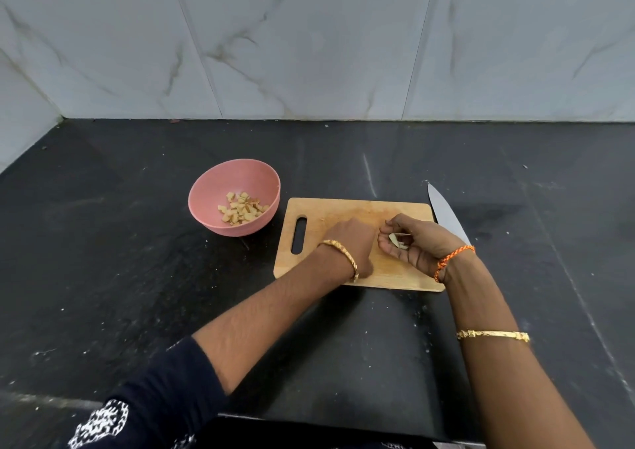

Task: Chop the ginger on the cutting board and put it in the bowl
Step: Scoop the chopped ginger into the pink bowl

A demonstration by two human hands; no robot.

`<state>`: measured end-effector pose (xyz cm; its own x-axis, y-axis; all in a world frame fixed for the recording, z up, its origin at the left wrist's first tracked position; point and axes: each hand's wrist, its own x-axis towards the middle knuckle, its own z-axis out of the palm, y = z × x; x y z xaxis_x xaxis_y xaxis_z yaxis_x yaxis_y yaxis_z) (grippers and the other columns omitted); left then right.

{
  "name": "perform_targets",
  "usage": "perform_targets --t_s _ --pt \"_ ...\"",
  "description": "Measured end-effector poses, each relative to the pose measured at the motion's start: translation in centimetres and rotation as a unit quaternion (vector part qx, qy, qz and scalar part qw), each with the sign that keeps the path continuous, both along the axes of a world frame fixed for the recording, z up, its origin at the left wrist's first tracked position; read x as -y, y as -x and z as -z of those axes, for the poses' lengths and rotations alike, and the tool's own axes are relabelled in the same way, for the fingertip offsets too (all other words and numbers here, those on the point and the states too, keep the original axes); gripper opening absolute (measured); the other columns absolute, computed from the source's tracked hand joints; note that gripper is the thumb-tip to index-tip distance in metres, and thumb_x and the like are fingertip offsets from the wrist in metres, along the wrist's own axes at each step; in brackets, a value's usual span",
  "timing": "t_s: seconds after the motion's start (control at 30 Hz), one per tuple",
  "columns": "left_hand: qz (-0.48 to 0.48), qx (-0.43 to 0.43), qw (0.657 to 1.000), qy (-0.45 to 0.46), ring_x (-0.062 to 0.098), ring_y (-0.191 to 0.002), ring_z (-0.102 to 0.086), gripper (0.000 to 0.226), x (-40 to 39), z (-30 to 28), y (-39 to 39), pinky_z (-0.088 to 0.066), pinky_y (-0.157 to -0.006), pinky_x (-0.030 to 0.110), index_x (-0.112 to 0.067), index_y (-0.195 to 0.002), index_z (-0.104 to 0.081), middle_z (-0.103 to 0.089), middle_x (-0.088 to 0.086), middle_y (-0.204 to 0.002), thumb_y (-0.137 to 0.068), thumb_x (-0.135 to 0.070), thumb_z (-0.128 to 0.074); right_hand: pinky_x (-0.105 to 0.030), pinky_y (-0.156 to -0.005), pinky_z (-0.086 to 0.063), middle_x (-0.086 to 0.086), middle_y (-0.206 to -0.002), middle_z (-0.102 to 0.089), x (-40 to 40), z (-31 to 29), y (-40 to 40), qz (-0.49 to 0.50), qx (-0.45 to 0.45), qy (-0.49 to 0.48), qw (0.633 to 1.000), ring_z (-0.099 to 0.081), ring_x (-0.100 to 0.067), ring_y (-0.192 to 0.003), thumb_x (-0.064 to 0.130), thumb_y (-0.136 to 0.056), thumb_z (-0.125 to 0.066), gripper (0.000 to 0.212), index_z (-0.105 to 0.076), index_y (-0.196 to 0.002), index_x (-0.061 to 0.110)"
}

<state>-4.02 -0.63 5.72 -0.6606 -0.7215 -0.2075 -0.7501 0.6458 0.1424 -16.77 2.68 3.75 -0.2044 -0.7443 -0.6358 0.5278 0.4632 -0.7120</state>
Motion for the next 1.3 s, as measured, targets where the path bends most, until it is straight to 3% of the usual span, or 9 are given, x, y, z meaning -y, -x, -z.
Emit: perform_targets --t_s 0.27,0.5,0.57,0.7,0.87,1.1,1.2,1.27,1.3 --pt "0.049 -0.016 0.999 -0.010 0.027 -0.103 -0.052 0.031 -3.0 1.6 -2.2 -0.043 -0.088 0.037 -0.008 -0.110 -0.053 -0.054 0.011 -0.111 -0.086 -0.027 -0.061 -0.028 -0.067 -0.057 -0.011 -0.078 -0.057 -0.3 -0.4 -0.4 0.015 0.003 0.015 1.000 -0.059 -0.016 -0.070 0.006 -0.093 -0.052 0.020 -0.058 -0.075 0.000" --pt "0.038 -0.085 0.990 -0.110 0.017 -0.080 -0.058 0.012 -1.5 1.9 -2.7 -0.049 -0.072 0.027 -0.009 -0.092 -0.064 -0.062 0.005 -0.091 -0.082 -0.015 -0.064 -0.028 -0.063 -0.058 -0.012 -0.080 -0.058 -0.7 -0.7 -1.0 0.005 -0.010 0.011 1.000 -0.059 -0.016 -0.070 0.005 -0.093 -0.051 0.017 -0.058 -0.078 0.000" --pt "-0.055 -0.190 0.958 -0.210 0.008 -0.067 -0.058 0.009 -0.6 1.5 -3.3 -0.051 -0.065 0.018 -0.009 -0.091 -0.067 -0.063 0.000 -0.081 -0.083 -0.012 -0.065 -0.027 -0.061 -0.058 -0.014 -0.077 -0.058 -0.9 -0.6 -1.4 -0.016 -0.036 -0.001 0.999 -0.059 -0.019 -0.068 0.002 -0.094 -0.048 0.020 -0.058 -0.077 -0.003" --pt "-0.247 -0.401 0.802 -0.367 0.008 -0.055 -0.061 0.002 0.6 0.8 -4.1 -0.053 -0.056 0.016 -0.009 -0.084 -0.067 -0.066 0.007 -0.072 -0.083 -0.007 -0.066 -0.029 -0.064 -0.057 -0.019 -0.079 -0.057 -0.8 -1.0 -2.4 -0.076 -0.049 -0.016 0.996 -0.060 -0.022 -0.071 -0.002 -0.094 -0.044 0.019 -0.058 -0.082 -0.008" --pt "-0.298 -0.386 0.819 -0.302 0.008 -0.061 -0.056 0.010 1.0 -0.1 -4.9 -0.045 -0.049 0.016 -0.012 -0.085 -0.068 -0.064 0.000 -0.071 -0.077 -0.010 -0.074 -0.031 -0.067 -0.059 -0.023 -0.102 -0.053 0.3 -2.3 -4.0 -0.098 -0.028 0.006 0.995 -0.063 -0.026 -0.083 -0.005 -0.090 -0.052 0.007 -0.058 -0.089 -0.009" --pt "-0.468 -0.573 0.625 -0.250 0.012 -0.065 -0.058 0.013 4.3 -2.8 -9.0 -0.050 -0.049 0.015 -0.014 -0.084 -0.061 -0.060 0.003 -0.075 -0.088 -0.004 -0.055 -0.020 -0.059 -0.055 -0.012 -0.081 -0.061 7.7 -7.9 -9.1 -0.113 -0.137 0.152 0.972 -0.063 -0.008 -0.055 0.002 -0.092 -0.050 0.011 -0.059 -0.098 0.004" --pt "-0.530 -0.555 0.625 -0.146 0.020 -0.081 -0.062 0.017 6.2 -2.9 -11.4 -0.053 -0.060 0.029 -0.018 -0.090 -0.065 -0.064 0.002 -0.083 -0.088 -0.006 -0.053 -0.029 -0.077 -0.050 -0.011 -0.094 -0.065 11.1 -10.5 -12.9 -0.189 -0.297 0.194 0.916 -0.065 -0.023 -0.088 0.011 -0.094 -0.045 0.020 -0.063 -0.103 0.008" --pt "-0.530 -0.538 0.650 -0.079 0.019 -0.088 -0.062 0.025 6.6 -2.8 -12.6 -0.055 -0.075 0.036 -0.016 -0.096 -0.066 -0.065 0.000 -0.089 -0.086 -0.001 -0.048 -0.028 -0.073 -0.040 -0.008 -0.097 -0.062 12.7 -10.0 -14.9 -0.326 -0.451 0.168 0.813 -0.059 -0.023 -0.094 0.009 -0.094 -0.043 0.025 -0.063 -0.109 0.010" --pt "-0.527 -0.529 0.663 -0.049 0.018 -0.090 -0.061 0.029 6.5 -2.6 -13.0 -0.054 -0.084 0.037 -0.014 -0.096 -0.066 -0.065 0.000 -0.092 -0.085 0.003 -0.045 -0.027 -0.071 -0.039 -0.006 -0.094 -0.060 13.5 -9.5 -15.5 -0.357 -0.422 0.159 0.818 -0.057 -0.022 -0.092 0.008 -0.094 -0.045 0.022 -0.063 -0.107 0.012"
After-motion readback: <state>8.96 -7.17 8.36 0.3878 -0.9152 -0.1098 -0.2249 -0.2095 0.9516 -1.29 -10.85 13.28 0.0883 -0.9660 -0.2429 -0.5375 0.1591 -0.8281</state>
